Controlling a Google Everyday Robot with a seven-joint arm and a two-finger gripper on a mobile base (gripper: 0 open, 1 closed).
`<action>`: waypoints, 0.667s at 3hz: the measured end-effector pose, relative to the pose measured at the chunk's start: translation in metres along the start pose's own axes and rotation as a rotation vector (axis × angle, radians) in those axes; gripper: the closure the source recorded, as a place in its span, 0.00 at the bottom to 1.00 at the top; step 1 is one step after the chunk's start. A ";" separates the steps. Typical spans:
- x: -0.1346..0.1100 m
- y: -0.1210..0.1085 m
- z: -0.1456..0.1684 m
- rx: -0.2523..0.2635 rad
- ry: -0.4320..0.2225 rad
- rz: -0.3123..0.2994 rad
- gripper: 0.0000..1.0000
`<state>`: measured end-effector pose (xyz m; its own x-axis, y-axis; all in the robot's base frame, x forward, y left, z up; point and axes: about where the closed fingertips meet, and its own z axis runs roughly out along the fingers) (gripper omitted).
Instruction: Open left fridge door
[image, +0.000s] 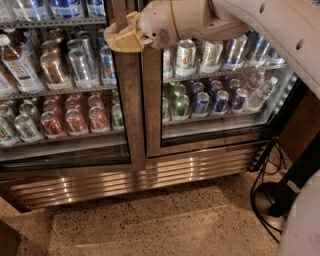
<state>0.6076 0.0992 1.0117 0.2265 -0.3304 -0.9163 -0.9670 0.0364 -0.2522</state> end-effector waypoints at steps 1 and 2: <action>0.000 0.001 0.000 -0.008 0.003 0.000 1.00; -0.001 0.004 -0.001 -0.018 0.005 0.000 1.00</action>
Offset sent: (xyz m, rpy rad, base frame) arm -0.1382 0.1638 -0.1061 -0.5053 0.3621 0.9328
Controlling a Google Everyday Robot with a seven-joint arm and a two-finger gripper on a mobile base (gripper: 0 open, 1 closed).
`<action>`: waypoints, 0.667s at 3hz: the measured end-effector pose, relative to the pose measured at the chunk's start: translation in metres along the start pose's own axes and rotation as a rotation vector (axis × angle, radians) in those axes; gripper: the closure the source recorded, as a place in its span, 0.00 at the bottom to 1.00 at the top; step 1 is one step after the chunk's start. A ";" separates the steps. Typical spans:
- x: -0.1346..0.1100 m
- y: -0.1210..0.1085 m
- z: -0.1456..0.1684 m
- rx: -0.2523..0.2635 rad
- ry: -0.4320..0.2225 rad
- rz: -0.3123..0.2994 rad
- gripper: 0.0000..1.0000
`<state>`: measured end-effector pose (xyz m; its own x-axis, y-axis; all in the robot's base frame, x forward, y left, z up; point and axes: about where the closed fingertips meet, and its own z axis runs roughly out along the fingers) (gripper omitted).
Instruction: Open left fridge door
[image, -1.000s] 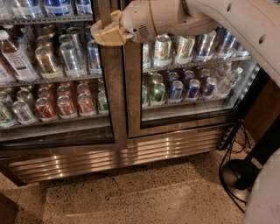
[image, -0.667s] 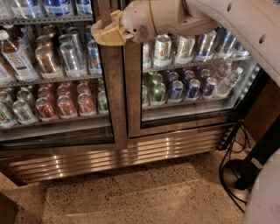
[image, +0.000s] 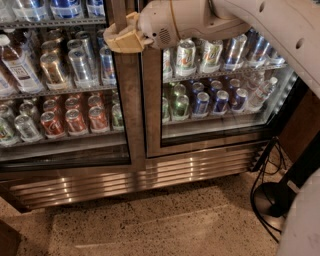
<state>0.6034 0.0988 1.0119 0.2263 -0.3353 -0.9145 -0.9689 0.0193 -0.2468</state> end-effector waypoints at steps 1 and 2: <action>-0.001 0.006 -0.001 -0.016 0.002 -0.004 1.00; -0.001 0.006 -0.001 -0.016 0.002 -0.004 1.00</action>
Offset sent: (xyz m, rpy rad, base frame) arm -0.2694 0.1750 -0.1907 -0.2693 0.3607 1.1540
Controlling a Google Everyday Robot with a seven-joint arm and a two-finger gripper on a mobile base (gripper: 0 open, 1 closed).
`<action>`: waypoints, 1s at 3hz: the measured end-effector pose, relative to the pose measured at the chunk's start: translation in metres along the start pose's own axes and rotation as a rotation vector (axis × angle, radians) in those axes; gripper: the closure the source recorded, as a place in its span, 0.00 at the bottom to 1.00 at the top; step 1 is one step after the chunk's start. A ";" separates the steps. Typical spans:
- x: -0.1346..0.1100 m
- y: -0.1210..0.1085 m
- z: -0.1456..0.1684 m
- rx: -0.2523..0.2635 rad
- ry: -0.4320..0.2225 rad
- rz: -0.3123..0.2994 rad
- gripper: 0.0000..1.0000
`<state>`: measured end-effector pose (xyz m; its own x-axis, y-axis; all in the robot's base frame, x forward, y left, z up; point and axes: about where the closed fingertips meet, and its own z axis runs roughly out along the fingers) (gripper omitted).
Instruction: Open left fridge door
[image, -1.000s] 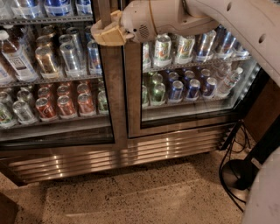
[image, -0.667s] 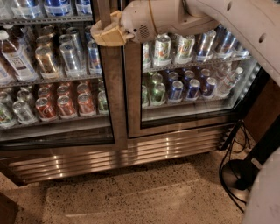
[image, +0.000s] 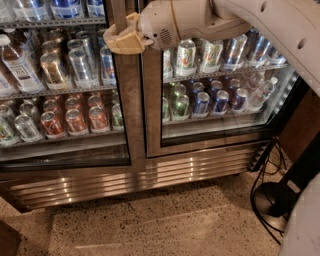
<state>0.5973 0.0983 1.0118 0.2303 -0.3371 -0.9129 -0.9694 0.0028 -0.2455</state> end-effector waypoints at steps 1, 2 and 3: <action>0.000 0.002 0.001 -0.020 0.002 -0.005 1.00; 0.000 0.003 -0.001 -0.020 0.002 -0.005 1.00; -0.001 0.008 -0.001 -0.039 0.004 -0.006 1.00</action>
Offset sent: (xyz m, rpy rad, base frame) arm -0.1349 0.1664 -0.1152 -0.3634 0.2501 0.7411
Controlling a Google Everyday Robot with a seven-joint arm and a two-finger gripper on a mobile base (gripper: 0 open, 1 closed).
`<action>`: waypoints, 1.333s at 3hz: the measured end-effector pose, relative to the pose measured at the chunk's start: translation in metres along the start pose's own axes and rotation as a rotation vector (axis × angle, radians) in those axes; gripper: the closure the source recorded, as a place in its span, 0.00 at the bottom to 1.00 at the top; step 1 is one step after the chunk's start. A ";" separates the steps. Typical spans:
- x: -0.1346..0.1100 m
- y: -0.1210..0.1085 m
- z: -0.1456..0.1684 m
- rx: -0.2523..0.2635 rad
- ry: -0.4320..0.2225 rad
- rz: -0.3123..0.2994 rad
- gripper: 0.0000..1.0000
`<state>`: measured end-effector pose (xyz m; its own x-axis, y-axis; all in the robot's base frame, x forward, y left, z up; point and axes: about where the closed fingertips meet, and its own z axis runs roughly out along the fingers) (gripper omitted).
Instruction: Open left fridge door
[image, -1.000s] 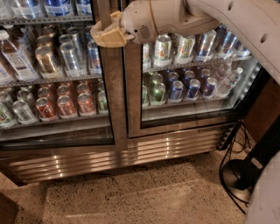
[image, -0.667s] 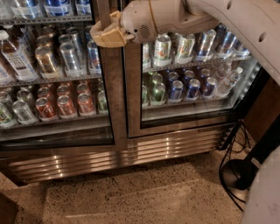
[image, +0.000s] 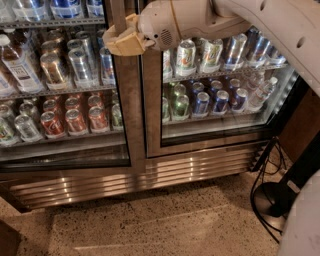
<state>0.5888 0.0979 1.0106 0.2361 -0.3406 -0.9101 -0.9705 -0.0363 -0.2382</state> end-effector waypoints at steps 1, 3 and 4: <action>-0.002 0.009 -0.001 -0.026 0.001 -0.014 1.00; -0.005 0.007 0.000 -0.005 -0.032 -0.013 1.00; -0.002 0.005 0.001 -0.011 -0.032 -0.008 1.00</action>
Offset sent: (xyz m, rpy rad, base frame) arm -0.2984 0.2100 -0.2186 -0.1915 0.2408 0.9978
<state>0.5835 0.0991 1.0113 0.2452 -0.3103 -0.9185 -0.9690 -0.0493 -0.2420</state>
